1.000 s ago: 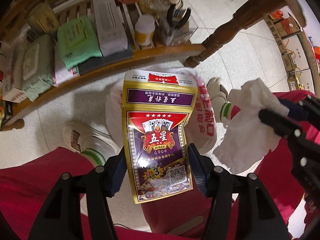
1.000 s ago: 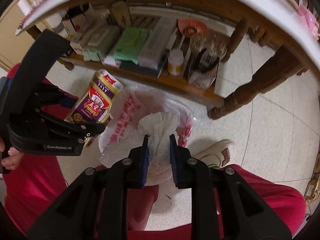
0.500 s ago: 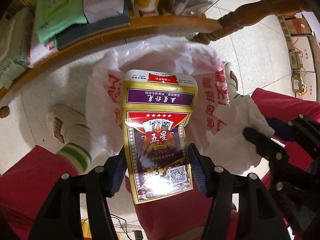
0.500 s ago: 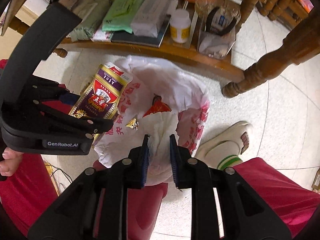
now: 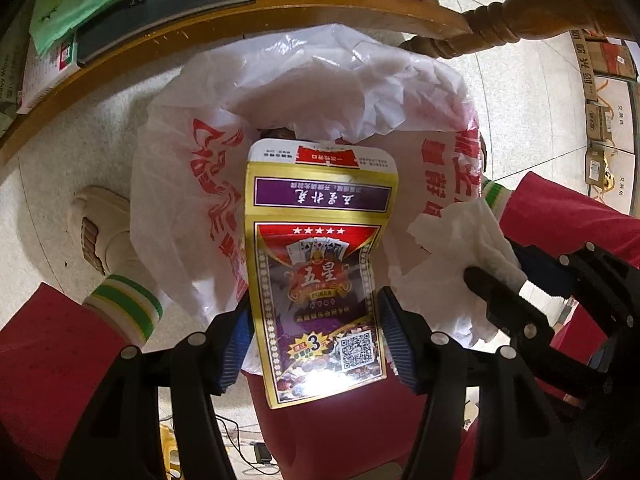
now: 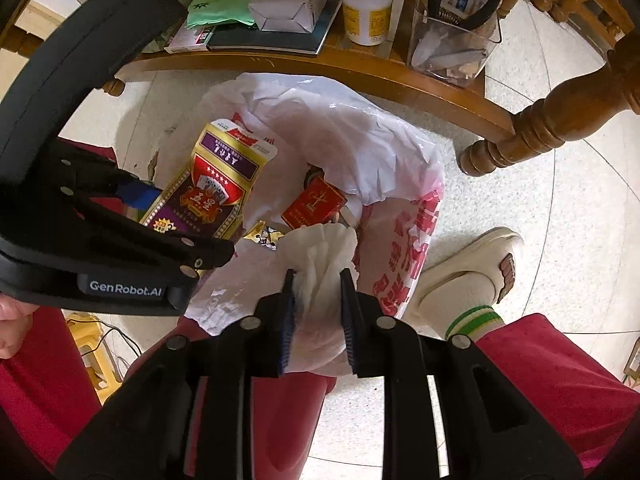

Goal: Collect trash
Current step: 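Open both grippers to drop the card box and tissue into the bag, then raise both tools back over the table toward the two medicine boxes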

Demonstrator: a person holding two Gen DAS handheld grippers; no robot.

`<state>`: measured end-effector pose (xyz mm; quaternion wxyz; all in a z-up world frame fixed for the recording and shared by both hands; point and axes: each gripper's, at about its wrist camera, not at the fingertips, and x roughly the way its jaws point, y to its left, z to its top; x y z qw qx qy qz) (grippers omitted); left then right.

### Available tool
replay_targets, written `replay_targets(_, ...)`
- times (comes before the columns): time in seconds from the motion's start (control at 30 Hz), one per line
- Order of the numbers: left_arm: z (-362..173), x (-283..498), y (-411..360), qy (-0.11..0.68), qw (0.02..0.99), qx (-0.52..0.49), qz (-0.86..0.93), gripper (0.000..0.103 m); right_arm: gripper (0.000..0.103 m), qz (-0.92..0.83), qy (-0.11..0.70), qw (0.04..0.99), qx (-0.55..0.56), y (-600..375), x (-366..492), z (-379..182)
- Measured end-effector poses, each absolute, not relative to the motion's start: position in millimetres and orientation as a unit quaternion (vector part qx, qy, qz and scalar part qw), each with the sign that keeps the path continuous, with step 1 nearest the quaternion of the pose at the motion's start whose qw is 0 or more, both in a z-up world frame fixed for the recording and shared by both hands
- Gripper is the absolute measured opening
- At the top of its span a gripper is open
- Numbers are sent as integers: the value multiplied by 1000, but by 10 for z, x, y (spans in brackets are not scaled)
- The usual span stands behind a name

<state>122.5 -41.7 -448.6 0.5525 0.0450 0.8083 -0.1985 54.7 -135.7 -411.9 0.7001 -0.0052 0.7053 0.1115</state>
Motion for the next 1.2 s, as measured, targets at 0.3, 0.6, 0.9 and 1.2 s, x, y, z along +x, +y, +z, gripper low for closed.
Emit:
replay_targets(0.3,-4531,1231,-397,817,543,43,-189,78,38,110,704,701,7,-1391,577,-4123)
replay_targets(0.6,-4438,1230,-363,806,560,55,-183,80,47,110,701,704,8,-1379,574,-4089)
replay_targets(0.9,-4279,1207,-372,789,583,67,-185,80,53,114,693,712,-3,-1331,537,-3991)
replay_targets(1.2,-3845,1065,-349,749,628,95,-188,80,54,130,666,735,-3,-1321,393,-3572)
